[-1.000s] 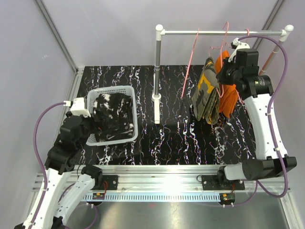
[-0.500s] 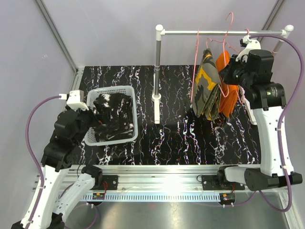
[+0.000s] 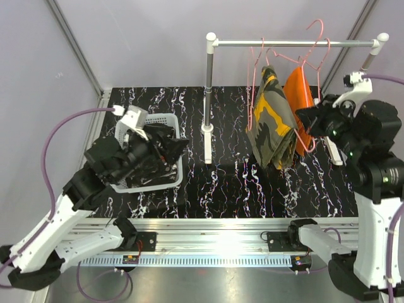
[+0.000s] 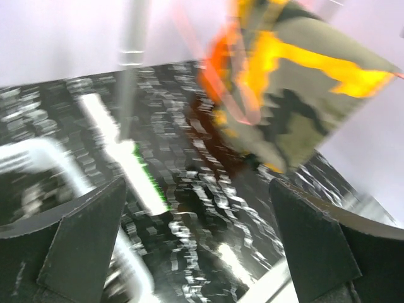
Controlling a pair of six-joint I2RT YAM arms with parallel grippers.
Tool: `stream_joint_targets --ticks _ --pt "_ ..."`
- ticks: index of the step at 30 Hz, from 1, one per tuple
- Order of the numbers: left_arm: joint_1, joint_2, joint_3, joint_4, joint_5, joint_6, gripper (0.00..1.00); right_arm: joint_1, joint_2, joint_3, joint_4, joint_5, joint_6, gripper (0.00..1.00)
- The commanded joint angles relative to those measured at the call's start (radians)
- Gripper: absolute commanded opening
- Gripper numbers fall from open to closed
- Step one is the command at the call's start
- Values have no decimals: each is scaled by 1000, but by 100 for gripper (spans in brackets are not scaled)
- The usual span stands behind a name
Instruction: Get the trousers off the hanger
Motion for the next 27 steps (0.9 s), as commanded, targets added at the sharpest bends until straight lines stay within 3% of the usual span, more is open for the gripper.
stream_joint_targets --ticks 1,8,13,19,27 --pt "-149 50 16 166 -55 93 99 -5 -89 -17 108 -102 36 0" --pt "-503 165 -3 382 -165 226 99 -3 -253 -92 68 -180 91 0" --pt "-720 343 64 481 -303 364 99 -2 -336 -137 91 -266 145 0" --pt "-849 515 181 553 -464 438 99 -2 -409 -151 111 -295 178 0" --pt "-898 684 282 599 -654 520 99 -3 -435 -131 93 -315 186 0"
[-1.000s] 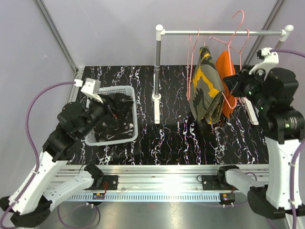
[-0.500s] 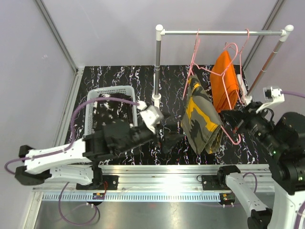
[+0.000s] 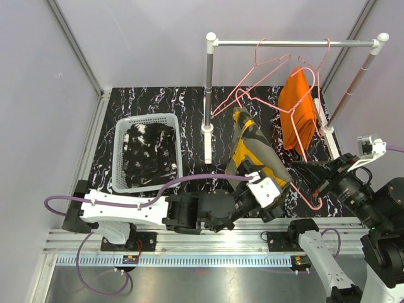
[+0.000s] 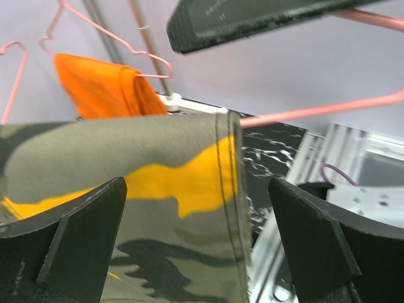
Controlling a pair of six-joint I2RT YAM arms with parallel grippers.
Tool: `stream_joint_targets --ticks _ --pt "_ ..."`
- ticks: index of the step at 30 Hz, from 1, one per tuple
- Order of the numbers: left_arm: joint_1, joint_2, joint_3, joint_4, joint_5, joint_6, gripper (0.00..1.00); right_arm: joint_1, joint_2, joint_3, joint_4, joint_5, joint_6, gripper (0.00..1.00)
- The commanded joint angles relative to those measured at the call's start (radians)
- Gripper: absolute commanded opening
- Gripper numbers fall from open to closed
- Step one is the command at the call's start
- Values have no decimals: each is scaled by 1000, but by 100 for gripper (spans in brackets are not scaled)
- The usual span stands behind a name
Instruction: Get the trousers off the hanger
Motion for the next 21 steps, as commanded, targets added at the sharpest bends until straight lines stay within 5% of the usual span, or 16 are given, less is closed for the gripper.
stream_joint_targets --ticks 1,5,12,16,21 --pt "-10 32 83 108 -160 60 99 -3 -16 39 215 -28 21 0" --pt "-10 56 95 129 -175 77 97 -3 -24 55 212 -38 24 0" --pt "-10 64 94 156 -185 94 79 -3 -21 89 201 -56 29 0" --pt "-10 75 103 168 -185 94 93 -3 -22 89 213 -73 49 0" --pt "-10 91 120 168 -186 103 89 -3 -19 95 223 -93 63 0"
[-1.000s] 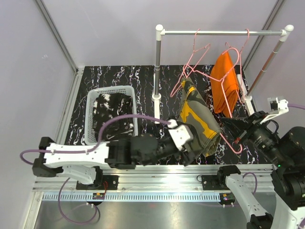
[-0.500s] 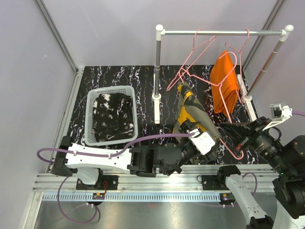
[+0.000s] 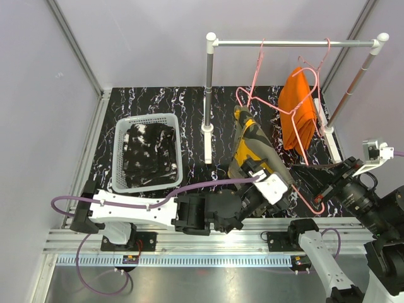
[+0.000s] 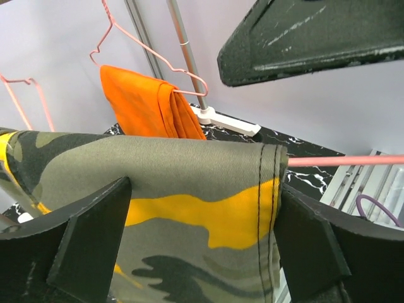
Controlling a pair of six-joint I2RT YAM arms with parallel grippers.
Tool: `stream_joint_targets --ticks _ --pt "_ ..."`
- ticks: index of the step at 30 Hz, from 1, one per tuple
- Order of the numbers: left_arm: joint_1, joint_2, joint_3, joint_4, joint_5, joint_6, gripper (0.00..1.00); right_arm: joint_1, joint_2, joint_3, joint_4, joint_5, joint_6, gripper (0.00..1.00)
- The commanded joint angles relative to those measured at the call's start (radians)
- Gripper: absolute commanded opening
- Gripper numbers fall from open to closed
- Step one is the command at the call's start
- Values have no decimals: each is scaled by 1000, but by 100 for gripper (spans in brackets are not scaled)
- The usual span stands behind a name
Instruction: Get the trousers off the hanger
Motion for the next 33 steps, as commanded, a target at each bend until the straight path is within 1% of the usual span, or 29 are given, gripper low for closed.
stream_joint_targets --ticks 1,2,3,4,6,7,8,9,13,18,19,21,23,27,28,29,30,31,33 --pt "1 12 50 77 -34 7 76 -3 -9 62 224 -58 35 0" --pt "0 16 53 75 -32 12 64 -5 -9 63 225 -60 35 0" --pt "0 16 56 74 -36 15 44 -5 -8 63 221 -57 32 0" --pt "0 16 58 72 -43 15 35 -5 -6 60 221 -54 29 0" --pt "0 9 55 71 -49 18 23 -6 -4 53 212 -44 23 0" --pt "0 6 53 74 -66 18 9 -3 -4 45 211 -40 19 0" --pt "0 3 49 78 -80 18 2 -5 -7 25 215 -34 15 0" --pt "0 -6 46 86 -94 24 0 -3 -7 11 218 -29 12 0" --pt "0 -40 24 139 -210 55 0 -5 -14 -103 228 12 -3 0" --pt "1 -105 -40 308 -336 156 0 -3 -23 -249 262 48 6 0" --pt "1 -116 -46 348 -344 173 0 -5 -27 -298 271 48 9 0" --pt "0 -147 -59 386 -377 222 0 -3 -29 -346 291 45 15 0" --pt "0 -173 -66 458 -396 263 0 -5 -30 -409 310 33 22 0" --pt "0 -214 -88 621 -450 418 0 -5 -37 -502 342 2 44 0" --pt "1 -224 -88 697 -457 447 0 -3 -40 -530 343 -1 45 0" --pt "0 -228 -88 743 -467 520 0 -3 -43 -541 346 -6 46 0" --pt "0 -237 -88 793 -479 559 0 -3 -44 -552 345 -9 45 0" --pt "1 -241 -82 878 -485 596 0 -3 -50 -573 343 -11 43 0" --pt "0 -248 -65 935 -482 688 0 -3 -58 -587 334 -14 32 0"
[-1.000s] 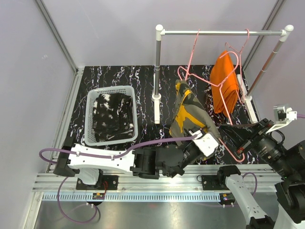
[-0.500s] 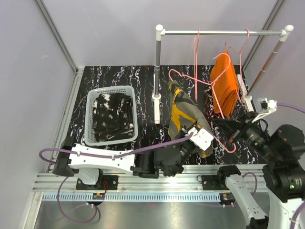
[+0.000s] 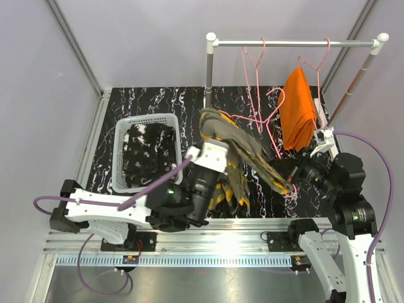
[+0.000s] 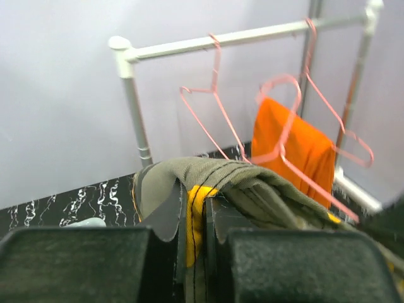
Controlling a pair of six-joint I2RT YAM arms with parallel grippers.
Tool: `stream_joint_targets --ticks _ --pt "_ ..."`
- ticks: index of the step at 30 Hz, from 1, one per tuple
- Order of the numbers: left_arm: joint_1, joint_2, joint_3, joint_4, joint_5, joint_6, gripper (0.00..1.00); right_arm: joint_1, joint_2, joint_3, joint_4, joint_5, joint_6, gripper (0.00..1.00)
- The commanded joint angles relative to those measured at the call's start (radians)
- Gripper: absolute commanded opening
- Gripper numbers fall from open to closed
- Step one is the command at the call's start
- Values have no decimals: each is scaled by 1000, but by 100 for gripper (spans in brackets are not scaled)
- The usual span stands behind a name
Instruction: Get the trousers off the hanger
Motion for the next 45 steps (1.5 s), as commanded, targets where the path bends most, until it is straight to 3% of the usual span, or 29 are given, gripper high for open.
stream_joint_targets --ticks 1,8,14,20,23,25,26,27,28,29,30,32,36,41,45 --pt "-5 -79 65 406 -31 221 0 -4 -26 -27 57 4 -19 0" --pt "0 -73 131 685 -28 600 0 -4 -52 -19 13 30 -49 0" --pt "106 -99 123 864 -63 845 0 -4 -69 56 -30 61 -86 0" --pt "300 -226 -12 851 -129 829 0 -4 -86 133 -61 75 -103 0" --pt "369 -332 -105 690 -169 680 0 -5 -92 173 -75 88 -114 0" --pt "429 -424 -147 447 -194 549 0 -4 -96 200 -81 96 -120 0" --pt "474 -451 -171 334 -200 363 0 -4 -95 209 -87 98 -123 0" --pt "494 -485 -173 9 -201 234 0 -4 -96 228 -88 99 -126 0" --pt "518 -537 -164 -196 -188 83 0 -4 -93 237 -96 101 -128 0" --pt "543 -557 -143 -419 -166 -252 0 -4 -95 245 -98 104 -131 0" --pt "607 -570 -97 -718 -116 -377 0 -4 -92 257 -101 104 -129 0" --pt "682 -577 -106 -812 -112 -482 0 -4 -90 268 -102 102 -126 0" --pt "718 -571 -150 -1014 -164 -554 0 -4 -90 286 -102 84 -114 0" --pt "831 -553 -219 -1218 -90 -764 0 -4 -96 289 -84 64 -93 0" --pt "908 -403 -235 -1309 -5 -803 0 -4 -96 295 -78 50 -88 0"
